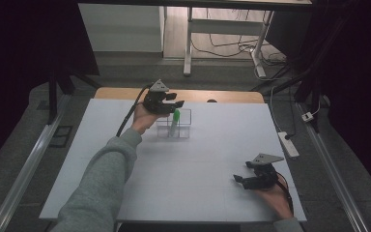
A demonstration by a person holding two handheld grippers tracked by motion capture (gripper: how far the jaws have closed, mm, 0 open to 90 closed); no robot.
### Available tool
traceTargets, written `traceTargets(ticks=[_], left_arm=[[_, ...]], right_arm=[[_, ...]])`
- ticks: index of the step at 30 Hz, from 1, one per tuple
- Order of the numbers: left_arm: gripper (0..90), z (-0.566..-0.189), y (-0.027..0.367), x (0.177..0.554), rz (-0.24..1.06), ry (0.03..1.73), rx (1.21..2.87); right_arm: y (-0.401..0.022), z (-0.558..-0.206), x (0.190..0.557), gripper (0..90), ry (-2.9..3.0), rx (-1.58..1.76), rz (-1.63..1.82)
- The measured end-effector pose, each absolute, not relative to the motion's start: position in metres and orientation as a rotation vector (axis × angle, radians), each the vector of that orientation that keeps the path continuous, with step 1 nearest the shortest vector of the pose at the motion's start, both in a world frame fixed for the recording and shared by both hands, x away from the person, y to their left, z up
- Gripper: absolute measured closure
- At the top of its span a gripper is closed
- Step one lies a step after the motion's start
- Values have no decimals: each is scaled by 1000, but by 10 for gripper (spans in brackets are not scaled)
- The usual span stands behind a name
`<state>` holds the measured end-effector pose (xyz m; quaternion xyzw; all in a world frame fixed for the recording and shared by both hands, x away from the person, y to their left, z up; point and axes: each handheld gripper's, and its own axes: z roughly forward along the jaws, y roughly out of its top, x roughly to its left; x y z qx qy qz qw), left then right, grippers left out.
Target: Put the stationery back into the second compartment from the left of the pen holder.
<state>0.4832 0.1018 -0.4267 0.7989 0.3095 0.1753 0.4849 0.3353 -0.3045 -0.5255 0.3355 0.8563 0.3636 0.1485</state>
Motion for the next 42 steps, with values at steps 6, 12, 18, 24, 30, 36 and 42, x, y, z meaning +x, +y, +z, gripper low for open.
traceTargets(ticks=[6,12,18,24,30,36,42], left_arm=[[485,-424,104,478,405,744,1963],[478,-422,109,473,385,744,1962],[458,-421,115,466,365,737,1966],[429,-421,126,453,343,736,1973],[389,-420,141,440,351,749,1978],[369,-421,159,420,365,758,1955],[354,-433,170,398,369,765,1980]], right_arm=[[-304,-525,335,219,2462,960,1045],[-305,-524,335,218,2458,960,1053],[-304,-524,335,219,2458,955,1050],[-305,-524,335,219,2457,962,1056],[-305,-524,335,219,2459,957,1056],[-305,-524,335,222,2456,949,1063],[-307,-524,334,222,2455,949,1064]])
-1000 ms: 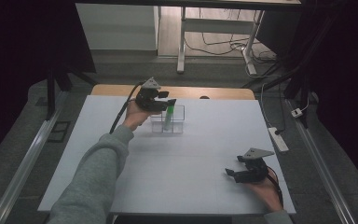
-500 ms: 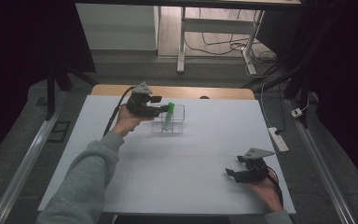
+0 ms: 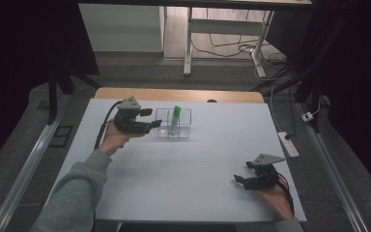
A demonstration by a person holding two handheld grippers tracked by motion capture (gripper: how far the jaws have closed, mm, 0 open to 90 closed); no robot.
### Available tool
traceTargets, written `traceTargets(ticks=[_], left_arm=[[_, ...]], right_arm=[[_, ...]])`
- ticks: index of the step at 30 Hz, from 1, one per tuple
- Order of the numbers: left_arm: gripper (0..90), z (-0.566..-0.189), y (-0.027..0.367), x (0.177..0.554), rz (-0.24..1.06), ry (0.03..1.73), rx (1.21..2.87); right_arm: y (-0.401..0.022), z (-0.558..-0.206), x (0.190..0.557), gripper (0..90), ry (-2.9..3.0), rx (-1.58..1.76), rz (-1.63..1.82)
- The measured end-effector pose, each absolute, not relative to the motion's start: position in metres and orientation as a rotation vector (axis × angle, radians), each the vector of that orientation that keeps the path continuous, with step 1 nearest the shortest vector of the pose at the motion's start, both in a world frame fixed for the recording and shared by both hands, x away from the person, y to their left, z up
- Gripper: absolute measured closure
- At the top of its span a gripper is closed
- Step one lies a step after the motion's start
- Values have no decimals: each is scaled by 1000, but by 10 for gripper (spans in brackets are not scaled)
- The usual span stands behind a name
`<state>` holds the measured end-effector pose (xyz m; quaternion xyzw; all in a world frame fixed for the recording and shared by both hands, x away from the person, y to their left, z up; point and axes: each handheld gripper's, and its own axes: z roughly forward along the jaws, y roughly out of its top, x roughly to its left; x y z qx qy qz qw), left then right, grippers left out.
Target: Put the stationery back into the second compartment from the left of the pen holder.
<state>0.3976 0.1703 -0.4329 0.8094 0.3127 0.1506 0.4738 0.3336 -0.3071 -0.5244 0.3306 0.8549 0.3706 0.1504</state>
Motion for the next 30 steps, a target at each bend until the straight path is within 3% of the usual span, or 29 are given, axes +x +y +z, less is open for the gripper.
traceTargets(ticks=[30], left_arm=[[335,-490,209,299,364,856,2042]], right_arm=[[-312,-519,330,220,2424,952,1111]])
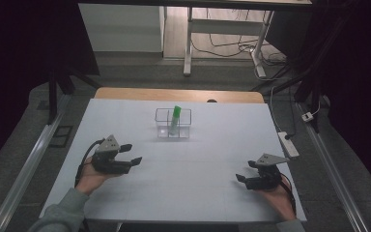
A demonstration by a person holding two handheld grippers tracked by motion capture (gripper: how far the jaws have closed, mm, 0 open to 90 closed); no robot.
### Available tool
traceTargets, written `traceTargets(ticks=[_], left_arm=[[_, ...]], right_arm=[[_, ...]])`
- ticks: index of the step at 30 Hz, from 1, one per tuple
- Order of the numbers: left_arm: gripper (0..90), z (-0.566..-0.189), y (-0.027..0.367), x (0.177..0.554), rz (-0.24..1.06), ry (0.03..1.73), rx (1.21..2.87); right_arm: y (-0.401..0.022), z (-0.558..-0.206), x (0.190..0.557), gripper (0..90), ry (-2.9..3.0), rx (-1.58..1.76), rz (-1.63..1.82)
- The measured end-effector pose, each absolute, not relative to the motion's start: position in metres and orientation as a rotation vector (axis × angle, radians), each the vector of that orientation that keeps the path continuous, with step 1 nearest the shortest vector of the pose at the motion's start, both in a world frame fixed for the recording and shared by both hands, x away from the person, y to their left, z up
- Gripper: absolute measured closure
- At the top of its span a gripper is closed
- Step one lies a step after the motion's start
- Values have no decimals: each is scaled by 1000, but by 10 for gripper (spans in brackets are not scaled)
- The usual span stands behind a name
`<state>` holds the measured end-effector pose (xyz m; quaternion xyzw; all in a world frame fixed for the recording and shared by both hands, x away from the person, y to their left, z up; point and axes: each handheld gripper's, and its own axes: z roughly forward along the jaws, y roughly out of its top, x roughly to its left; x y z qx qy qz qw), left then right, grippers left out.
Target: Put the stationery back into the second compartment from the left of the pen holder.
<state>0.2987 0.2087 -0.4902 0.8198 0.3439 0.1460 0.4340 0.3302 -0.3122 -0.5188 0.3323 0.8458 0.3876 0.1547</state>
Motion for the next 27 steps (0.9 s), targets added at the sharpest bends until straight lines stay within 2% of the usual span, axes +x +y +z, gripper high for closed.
traceTargets(ticks=[12,27], left_arm=[[326,-520,220,276,319,921,2050],[316,-524,227,269,357,930,2047]], right_arm=[[-316,-517,330,220,2409,954,1127],[-316,-515,328,225,2408,919,1161]])
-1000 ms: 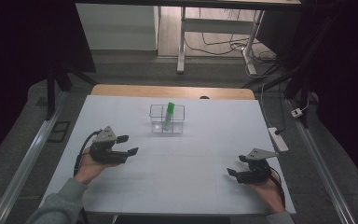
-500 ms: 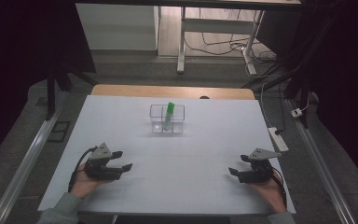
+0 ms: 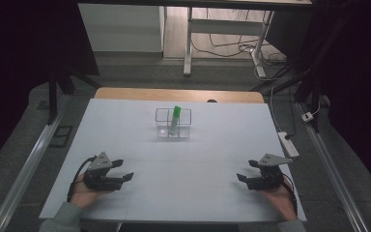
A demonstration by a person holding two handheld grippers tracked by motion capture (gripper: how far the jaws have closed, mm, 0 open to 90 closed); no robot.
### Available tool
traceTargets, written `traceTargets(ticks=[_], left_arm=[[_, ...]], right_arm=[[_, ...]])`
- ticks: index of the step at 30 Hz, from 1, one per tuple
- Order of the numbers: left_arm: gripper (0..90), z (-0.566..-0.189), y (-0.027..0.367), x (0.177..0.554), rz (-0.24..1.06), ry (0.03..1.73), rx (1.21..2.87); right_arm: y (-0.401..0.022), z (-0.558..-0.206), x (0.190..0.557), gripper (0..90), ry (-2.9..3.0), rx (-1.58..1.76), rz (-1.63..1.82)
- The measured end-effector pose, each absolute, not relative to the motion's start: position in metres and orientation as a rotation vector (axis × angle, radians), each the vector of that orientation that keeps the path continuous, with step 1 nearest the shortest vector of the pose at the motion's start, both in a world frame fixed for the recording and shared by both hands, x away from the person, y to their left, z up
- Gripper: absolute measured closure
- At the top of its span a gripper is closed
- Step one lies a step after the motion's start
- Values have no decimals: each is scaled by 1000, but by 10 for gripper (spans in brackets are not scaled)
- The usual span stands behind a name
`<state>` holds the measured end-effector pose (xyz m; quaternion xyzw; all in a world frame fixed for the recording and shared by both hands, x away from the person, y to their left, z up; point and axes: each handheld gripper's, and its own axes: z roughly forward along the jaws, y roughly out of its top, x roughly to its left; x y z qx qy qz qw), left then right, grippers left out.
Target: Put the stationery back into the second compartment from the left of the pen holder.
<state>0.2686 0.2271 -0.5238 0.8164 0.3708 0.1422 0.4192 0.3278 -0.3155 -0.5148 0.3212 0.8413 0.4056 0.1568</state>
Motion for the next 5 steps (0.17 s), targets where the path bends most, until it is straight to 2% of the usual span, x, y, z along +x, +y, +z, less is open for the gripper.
traceTargets(ticks=[5], left_arm=[[313,-523,229,269,373,931,2040]], right_arm=[[-314,-513,326,223,2418,903,1161]])
